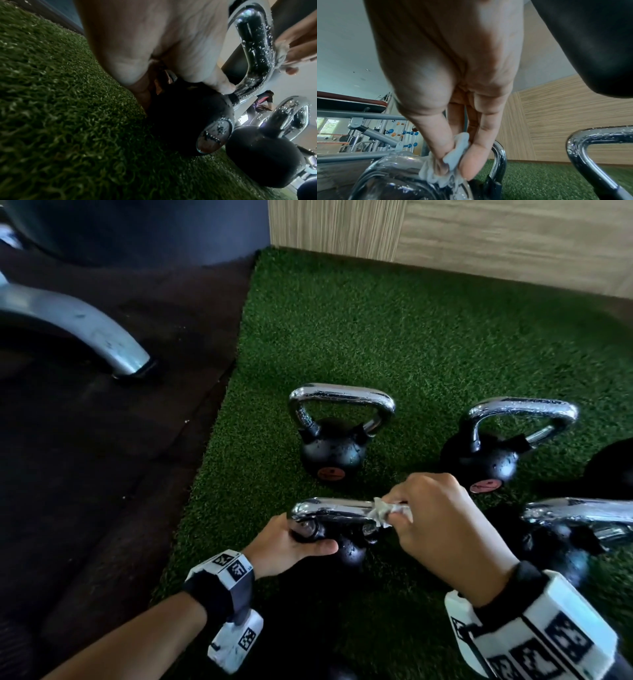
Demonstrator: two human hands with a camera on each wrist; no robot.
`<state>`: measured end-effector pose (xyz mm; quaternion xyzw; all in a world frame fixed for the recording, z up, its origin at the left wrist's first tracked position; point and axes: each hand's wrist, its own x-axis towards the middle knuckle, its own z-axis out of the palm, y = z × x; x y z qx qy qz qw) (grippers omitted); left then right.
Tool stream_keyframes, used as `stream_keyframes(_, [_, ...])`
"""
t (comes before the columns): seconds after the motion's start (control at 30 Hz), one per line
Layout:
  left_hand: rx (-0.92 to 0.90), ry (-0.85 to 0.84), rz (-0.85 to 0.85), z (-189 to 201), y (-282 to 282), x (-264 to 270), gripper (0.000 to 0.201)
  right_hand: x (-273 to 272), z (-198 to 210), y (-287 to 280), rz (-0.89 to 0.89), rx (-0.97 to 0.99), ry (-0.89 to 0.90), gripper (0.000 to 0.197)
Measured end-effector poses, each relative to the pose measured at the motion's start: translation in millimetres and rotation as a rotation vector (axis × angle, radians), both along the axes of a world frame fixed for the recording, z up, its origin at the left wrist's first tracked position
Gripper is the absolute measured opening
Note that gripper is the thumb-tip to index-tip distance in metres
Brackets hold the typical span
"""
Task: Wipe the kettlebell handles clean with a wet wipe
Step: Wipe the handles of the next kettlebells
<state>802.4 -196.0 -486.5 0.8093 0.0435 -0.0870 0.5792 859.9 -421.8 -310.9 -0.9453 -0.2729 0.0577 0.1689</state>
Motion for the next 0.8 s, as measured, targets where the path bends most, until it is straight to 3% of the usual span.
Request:
stream_keyframes(0.13, [0.003, 0.003, -0.015, 2, 2, 2, 0.054, -1, 1, 2, 0.009, -0.05, -0.003, 0.007])
stream_keyframes(0.37, [-0.001, -0.056, -0.051, 9, -1, 0, 0.048, 4, -19, -12, -0.148, -0.041, 0.107, 0.01])
stream_keyframes(0.5, [0.008, -0.028, -0.024, 6, 0, 1, 0.053, 10, -32, -13, -0.167, 0.006, 0.121, 0.005])
stream_keyframes(0.6, [-0.007, 0.015, 0.014, 4, 3, 0, 0.063, 13, -49, -14, -0.192, 0.023, 0.191, 0.024])
stream_keyframes(0.7, [-0.035, 0.034, 0.049, 2, 3, -1, 0.074, 10, -66, -11, -0.21, 0.12, 0.297, 0.015])
stream_keyframes(0.8, [0.055, 0.053, 0.047, 8, 2, -4, 0.072, 8, -73, -9, -0.215, 0.14, 0.268, 0.011])
